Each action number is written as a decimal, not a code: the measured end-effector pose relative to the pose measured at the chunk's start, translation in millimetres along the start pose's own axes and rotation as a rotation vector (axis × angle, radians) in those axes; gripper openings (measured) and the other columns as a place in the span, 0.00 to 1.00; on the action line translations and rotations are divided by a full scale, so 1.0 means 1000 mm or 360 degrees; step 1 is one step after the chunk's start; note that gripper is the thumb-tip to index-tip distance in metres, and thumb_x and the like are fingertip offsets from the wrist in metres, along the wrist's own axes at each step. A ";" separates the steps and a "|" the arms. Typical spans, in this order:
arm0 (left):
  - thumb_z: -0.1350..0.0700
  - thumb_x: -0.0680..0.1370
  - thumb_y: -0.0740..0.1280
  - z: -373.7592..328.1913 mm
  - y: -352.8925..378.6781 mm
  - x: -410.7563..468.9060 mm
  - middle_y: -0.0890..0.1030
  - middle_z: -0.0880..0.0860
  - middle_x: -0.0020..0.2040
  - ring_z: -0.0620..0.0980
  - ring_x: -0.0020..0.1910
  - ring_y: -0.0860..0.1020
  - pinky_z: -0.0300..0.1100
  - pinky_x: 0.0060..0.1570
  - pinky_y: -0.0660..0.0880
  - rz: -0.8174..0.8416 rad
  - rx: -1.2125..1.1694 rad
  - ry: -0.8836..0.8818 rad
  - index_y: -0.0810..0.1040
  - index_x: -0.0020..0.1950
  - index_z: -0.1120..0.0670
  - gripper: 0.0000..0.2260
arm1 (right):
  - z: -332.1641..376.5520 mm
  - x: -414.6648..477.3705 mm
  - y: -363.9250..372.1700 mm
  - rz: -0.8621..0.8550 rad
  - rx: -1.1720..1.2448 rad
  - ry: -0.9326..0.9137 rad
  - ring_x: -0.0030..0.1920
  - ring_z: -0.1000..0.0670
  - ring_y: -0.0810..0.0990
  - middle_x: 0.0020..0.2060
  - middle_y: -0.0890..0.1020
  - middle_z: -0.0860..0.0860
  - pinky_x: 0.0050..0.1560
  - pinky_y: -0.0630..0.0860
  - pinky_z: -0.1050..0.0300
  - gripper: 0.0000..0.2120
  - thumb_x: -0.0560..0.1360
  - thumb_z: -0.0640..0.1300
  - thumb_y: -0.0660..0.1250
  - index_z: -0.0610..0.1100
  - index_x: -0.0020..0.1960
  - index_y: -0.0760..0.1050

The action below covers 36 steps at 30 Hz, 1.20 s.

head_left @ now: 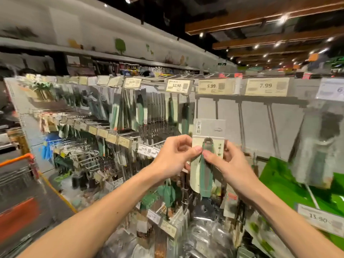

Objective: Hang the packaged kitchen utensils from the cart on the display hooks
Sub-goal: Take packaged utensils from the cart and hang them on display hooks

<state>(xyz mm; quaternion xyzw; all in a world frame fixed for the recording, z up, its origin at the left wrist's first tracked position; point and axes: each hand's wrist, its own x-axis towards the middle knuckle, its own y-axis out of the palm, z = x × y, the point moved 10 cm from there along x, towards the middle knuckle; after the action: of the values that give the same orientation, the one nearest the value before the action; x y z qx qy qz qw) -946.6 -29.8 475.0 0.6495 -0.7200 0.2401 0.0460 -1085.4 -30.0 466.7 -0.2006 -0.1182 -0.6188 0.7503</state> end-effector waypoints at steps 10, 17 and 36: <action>0.53 0.79 0.69 0.047 -0.109 0.063 0.83 0.64 0.48 0.51 0.41 0.80 0.48 0.39 0.81 -0.0077 -0.0039 0.0050 0.80 0.50 0.60 0.09 | -0.015 0.092 0.086 -0.0170 -0.0033 -0.0049 0.48 0.55 0.85 0.49 0.86 0.52 0.45 0.82 0.61 0.12 0.76 0.45 0.70 0.47 0.59 0.78; 0.57 0.80 0.68 0.068 -0.150 0.108 0.83 0.60 0.50 0.45 0.37 0.79 0.35 0.32 0.74 -0.0002 -0.0144 0.0041 0.78 0.55 0.53 0.05 | -0.033 0.134 0.117 -0.0318 -0.0127 0.0000 0.48 0.55 0.85 0.47 0.87 0.54 0.47 0.81 0.58 0.10 0.76 0.45 0.70 0.49 0.57 0.79; 0.56 0.77 0.71 -0.004 -0.127 0.171 0.77 0.52 0.60 0.45 0.45 0.80 0.40 0.48 0.78 0.0238 0.0209 0.0730 0.62 0.74 0.40 0.30 | -0.021 0.126 0.057 -0.0652 -0.0302 0.0018 0.47 0.62 0.83 0.47 0.85 0.58 0.45 0.77 0.64 0.06 0.77 0.47 0.69 0.54 0.53 0.77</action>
<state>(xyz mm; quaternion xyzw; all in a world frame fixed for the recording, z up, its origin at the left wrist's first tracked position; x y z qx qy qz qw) -852.4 -189.2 579.4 0.5246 -0.7196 0.4302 0.1480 -1004.8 -141.7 492.7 -0.2385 -0.0935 -0.7677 0.5874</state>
